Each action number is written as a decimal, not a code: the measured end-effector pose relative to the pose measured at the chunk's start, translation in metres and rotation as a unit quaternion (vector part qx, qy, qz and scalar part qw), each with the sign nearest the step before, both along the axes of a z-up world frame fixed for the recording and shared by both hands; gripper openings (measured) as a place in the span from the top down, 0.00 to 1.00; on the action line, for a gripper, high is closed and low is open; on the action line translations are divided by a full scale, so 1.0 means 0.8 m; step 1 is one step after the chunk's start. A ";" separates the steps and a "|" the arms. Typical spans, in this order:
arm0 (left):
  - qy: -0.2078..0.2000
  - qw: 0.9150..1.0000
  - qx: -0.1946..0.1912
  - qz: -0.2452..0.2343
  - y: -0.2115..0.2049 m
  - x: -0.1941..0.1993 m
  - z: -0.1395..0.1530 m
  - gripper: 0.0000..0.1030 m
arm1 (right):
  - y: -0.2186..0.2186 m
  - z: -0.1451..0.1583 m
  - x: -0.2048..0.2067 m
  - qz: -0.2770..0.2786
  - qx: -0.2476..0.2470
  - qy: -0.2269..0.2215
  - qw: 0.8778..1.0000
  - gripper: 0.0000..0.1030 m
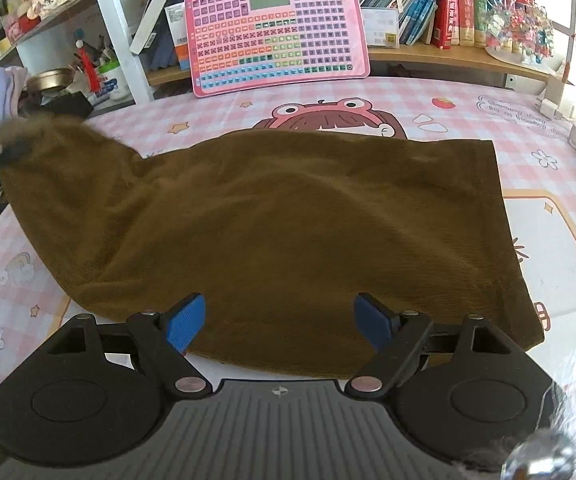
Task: Fold clothes
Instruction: 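Lay the waistband down and open the left gripper while the right gripper straightens the cuff, then grasp the folded edge of the pants with the right gripper, then lift and fold the pants with the right gripper while the left gripper grasps them too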
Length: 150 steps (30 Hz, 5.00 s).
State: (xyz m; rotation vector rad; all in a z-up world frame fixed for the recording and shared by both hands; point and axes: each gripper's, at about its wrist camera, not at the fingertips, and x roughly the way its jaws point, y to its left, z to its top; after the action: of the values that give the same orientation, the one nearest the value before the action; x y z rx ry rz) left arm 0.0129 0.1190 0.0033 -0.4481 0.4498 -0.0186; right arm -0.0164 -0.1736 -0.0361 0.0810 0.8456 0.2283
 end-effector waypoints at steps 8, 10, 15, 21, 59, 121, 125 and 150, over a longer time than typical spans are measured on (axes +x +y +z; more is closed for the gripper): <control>-0.010 0.942 0.282 -0.181 -0.184 -0.019 0.008 0.79 | -0.047 0.002 -0.003 -0.022 0.026 0.000 0.999 0.22; 0.050 0.918 0.322 -0.225 -0.225 -0.015 -0.016 0.68 | -0.062 0.002 -0.004 -0.028 0.040 0.003 0.999 0.22; 0.139 0.915 0.298 -0.235 -0.250 -0.018 -0.041 0.43 | -0.091 0.001 -0.001 -0.034 0.066 0.016 0.997 0.24; 0.097 0.983 0.085 -0.129 -0.168 -0.041 0.003 0.17 | -0.117 -0.010 0.020 -0.016 0.173 0.066 0.983 0.24; 0.133 0.990 -0.010 0.042 -0.117 -0.113 0.011 0.17 | -0.110 -0.059 0.102 -0.037 0.404 0.200 0.892 0.55; 0.185 0.935 0.296 -0.062 -0.391 -0.086 -0.025 0.11 | -0.283 -0.040 0.042 -0.022 0.298 0.186 0.936 0.60; 0.176 0.921 0.336 -0.091 -0.418 -0.082 -0.030 0.12 | -0.278 -0.049 0.063 -0.023 0.320 0.208 0.924 0.66; 0.102 0.825 0.519 -0.198 -0.505 -0.009 -0.082 0.78 | -0.281 -0.026 0.100 0.031 0.399 0.204 0.893 0.81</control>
State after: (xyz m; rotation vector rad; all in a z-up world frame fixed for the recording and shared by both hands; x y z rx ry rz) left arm 0.0055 -0.2848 -0.0623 0.7398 0.6841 -0.1224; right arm 0.0634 -0.3980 -0.0573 0.9026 1.1280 0.6266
